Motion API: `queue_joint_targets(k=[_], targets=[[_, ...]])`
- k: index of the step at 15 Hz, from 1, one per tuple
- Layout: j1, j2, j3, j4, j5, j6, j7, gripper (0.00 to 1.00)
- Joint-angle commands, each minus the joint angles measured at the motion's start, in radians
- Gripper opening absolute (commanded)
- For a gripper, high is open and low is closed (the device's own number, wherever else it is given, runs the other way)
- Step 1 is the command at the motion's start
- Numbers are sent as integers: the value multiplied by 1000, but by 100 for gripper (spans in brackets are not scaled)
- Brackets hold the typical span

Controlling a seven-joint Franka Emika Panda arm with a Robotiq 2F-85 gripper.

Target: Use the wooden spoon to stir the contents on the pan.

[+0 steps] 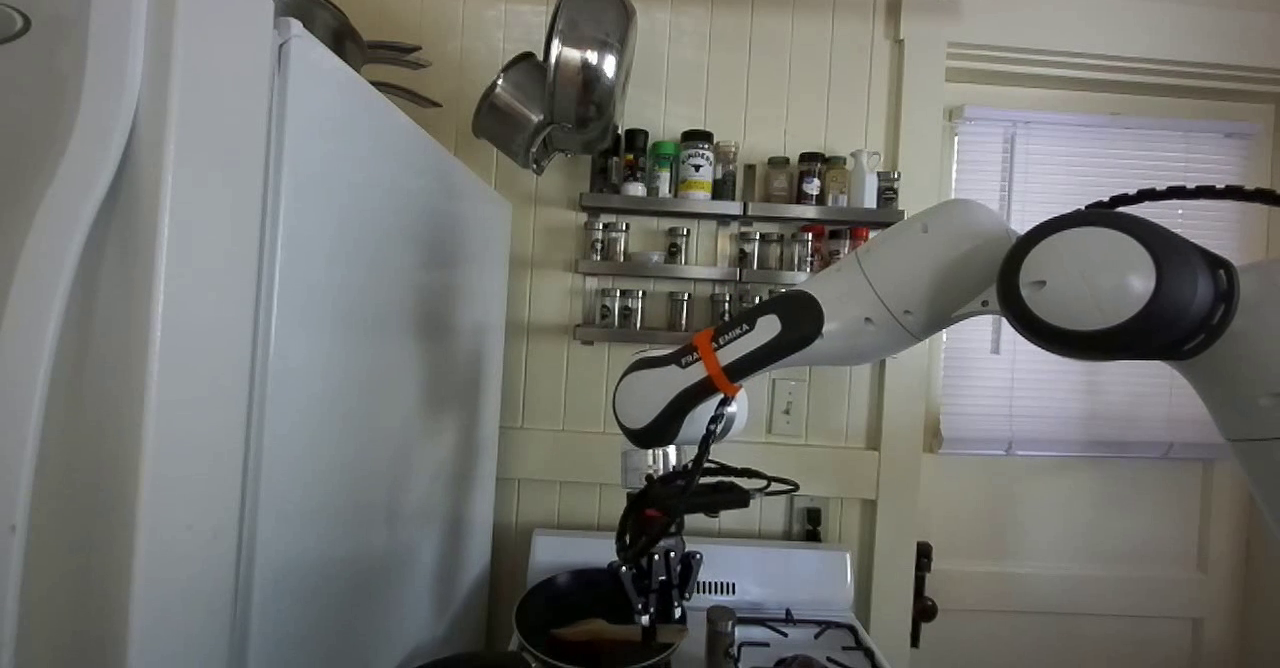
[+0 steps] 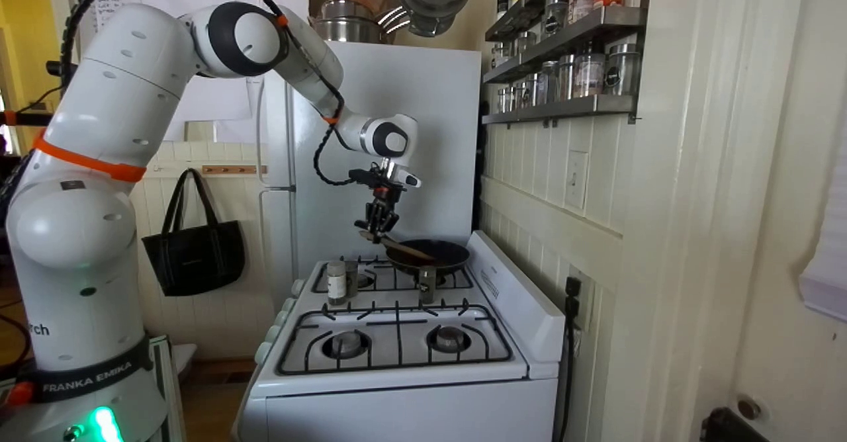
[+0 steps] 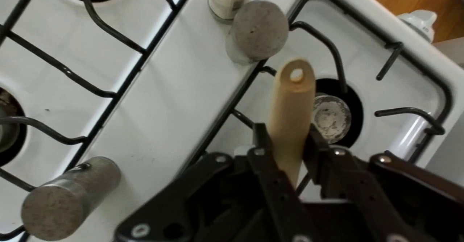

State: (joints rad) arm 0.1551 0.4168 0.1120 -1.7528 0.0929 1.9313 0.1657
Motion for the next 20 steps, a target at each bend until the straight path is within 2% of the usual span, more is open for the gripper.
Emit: queue_joint_targets(k=[1, 5, 9, 11, 16, 20], targets=[[-29, -11, 24, 4, 83, -54, -102, 7], [-46, -31, 9, 5, 106, -194, -110, 7], [-53, -40, -18, 22, 81, -333, -52, 7], [-50, -35, -35, 34, 63, -363, -19, 7], [-35, -16, -66, 38, -16, -327, 71, 7], [-26, 13, -61, 43, -50, -241, 81, 7]])
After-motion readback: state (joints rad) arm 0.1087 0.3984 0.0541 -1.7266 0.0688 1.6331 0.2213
